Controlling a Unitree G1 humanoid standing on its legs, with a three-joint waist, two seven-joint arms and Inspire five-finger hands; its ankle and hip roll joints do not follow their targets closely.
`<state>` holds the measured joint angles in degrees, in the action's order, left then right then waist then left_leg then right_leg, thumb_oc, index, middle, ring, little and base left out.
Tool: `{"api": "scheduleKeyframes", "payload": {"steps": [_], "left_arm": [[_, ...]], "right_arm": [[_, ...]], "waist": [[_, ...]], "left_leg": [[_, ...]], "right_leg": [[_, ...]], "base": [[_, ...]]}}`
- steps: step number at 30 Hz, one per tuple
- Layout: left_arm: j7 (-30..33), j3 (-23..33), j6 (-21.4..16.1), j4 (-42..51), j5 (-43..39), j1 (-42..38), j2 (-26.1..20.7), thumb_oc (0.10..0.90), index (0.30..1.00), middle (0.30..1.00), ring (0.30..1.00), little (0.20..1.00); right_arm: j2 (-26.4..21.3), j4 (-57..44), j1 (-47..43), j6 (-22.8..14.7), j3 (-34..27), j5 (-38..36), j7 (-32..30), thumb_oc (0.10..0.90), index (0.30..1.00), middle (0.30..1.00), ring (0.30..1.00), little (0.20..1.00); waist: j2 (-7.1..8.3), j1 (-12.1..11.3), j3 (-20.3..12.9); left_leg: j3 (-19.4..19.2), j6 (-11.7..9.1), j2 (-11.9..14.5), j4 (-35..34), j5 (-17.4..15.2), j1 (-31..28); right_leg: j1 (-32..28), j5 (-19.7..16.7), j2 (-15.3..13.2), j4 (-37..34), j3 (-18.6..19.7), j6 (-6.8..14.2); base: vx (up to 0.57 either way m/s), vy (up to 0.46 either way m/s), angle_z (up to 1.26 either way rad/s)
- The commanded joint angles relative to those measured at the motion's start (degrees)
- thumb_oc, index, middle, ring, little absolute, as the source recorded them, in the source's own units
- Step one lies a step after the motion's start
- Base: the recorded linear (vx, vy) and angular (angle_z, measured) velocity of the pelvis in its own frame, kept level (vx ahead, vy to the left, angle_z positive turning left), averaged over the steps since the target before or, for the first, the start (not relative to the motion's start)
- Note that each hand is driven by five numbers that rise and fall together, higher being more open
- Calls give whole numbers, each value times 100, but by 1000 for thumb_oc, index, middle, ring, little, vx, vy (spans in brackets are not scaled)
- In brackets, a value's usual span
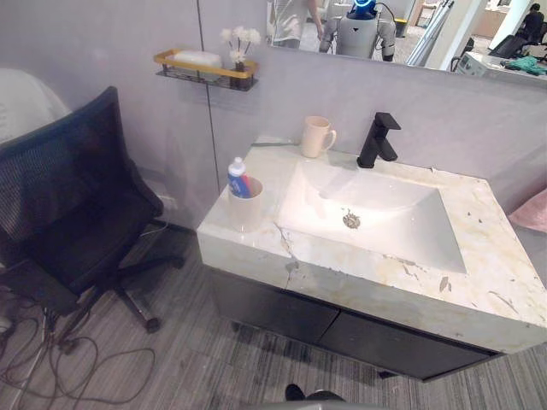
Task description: Organize the bathroom.
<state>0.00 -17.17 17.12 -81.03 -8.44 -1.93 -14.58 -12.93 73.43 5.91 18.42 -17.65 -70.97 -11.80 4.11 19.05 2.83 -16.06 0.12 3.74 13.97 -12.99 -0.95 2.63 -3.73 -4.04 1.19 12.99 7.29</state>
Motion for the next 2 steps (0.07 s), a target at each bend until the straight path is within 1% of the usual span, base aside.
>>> {"api": "scheduleKeyframes", "payload": {"steps": [1, 2], "left_arm": [[-145, 268, 184, 308, -225, -457, 253, 800, 900, 900, 900, 900], [-148, 244, 307, 353, -249, -489, 262, 800, 900, 900, 900, 900]], "right_arm": [[-464, 239, -99, -86, 20, 760, 457, 800, 900, 900, 900, 900], [-421, 246, -99, -88, 129, 930, 588, 800, 900, 900, 900, 900]], "waist": [[-126, 68, 197], [-142, 73, 193]], "left_leg": [[-175, 300, -63, -870, 150, -629], [-173, 310, -70, -884, 147, -653]], "right_leg": [[689, -314, -113, 236, 9, 416], [676, -312, -121, 234, 1, 421]], "base": [[49, -21, -9], [58, -27, -9]]}}
